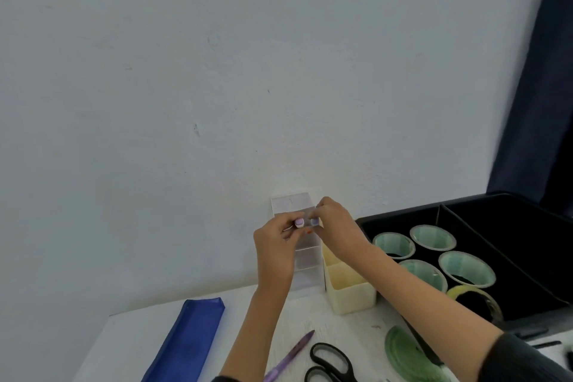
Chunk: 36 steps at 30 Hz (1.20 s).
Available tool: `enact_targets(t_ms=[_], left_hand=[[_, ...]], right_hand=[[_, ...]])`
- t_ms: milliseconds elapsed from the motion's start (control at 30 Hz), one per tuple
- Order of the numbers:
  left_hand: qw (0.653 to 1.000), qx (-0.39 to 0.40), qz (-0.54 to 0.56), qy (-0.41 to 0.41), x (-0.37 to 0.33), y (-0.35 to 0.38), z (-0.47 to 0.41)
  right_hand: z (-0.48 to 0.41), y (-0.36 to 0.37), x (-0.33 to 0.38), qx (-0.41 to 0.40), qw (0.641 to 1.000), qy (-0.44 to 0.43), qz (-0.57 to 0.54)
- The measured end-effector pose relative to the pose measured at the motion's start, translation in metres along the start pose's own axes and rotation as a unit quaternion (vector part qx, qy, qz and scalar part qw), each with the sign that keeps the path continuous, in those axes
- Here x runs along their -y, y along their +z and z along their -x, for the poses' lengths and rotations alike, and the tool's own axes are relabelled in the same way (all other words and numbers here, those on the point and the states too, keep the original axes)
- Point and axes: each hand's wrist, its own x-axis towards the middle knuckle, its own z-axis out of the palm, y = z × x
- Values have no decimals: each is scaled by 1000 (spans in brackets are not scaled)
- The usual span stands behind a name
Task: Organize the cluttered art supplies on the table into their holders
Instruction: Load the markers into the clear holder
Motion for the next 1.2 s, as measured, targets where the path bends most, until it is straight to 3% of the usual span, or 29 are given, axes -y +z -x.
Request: enact_targets(t_ms=[100,267,567,767,900,1033,1200], left_hand=[[1000,10,-5,-25,10,4,-7],[998,25,-28,-52,23,10,-18],[985,51,-162,-26,33,23,-30],[961,56,-268,40,42,19,-31],[961,112,-249,39,32,12,-25],[967,46,-249,39,20,8,-1],[991,11,-122,-61,-13,23,64]], right_hand=[[-8,4,-1,26,998,37,-39],[-8,8,-9,-2,997,35,-68],[-2,8,-6,-13,998,11,-59],[1,10,-8,-28,997,1,-72],[26,1,-13,-59,987,-24,-146],[70,-12,-10,-114,976,11,-185],[142,-27,-8,-106,944,86,-301]])
